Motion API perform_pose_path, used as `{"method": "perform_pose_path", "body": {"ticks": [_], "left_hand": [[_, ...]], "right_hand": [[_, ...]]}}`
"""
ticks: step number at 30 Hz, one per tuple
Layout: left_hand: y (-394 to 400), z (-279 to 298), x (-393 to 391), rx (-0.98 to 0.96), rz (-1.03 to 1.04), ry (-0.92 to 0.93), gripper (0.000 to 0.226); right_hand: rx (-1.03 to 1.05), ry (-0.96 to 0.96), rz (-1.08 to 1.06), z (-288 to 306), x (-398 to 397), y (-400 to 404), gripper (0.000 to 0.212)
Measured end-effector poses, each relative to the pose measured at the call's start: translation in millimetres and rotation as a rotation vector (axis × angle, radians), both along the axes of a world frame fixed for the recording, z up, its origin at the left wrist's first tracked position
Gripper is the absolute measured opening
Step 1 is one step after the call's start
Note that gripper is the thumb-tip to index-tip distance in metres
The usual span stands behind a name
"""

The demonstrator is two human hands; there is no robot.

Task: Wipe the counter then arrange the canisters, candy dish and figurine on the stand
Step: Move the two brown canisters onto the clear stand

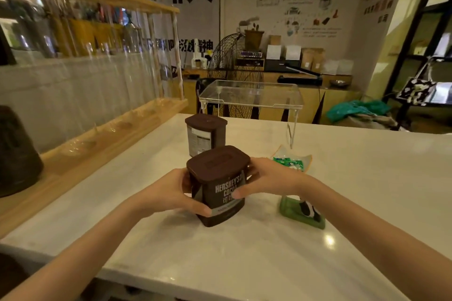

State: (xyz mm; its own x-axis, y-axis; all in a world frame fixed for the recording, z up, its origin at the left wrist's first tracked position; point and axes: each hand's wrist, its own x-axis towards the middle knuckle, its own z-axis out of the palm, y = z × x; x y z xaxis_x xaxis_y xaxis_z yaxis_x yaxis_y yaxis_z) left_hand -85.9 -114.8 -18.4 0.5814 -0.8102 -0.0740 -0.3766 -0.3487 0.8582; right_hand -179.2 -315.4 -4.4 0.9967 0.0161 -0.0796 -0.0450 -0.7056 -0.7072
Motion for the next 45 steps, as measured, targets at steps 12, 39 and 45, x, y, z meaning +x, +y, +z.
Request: {"method": "perform_pose_path", "body": {"ticks": [12,39,45], "left_hand": [[-11.2,33.8,15.1,-0.022,-0.127,-0.045,0.055],[-146.3,159.9,192.2,-0.357,0.236,-0.336,0.069],[-191.8,132.4,234.7,-0.318,0.33,-0.441,0.072]], "right_hand": [[0.019,0.015,0.027,30.4,9.6,-12.5,0.045],[0.316,-0.514,-0.277,134.5,199.0,-127.3,0.054],[0.39,-0.486,-0.373,111.8,246.5,-148.7,0.048]]}}
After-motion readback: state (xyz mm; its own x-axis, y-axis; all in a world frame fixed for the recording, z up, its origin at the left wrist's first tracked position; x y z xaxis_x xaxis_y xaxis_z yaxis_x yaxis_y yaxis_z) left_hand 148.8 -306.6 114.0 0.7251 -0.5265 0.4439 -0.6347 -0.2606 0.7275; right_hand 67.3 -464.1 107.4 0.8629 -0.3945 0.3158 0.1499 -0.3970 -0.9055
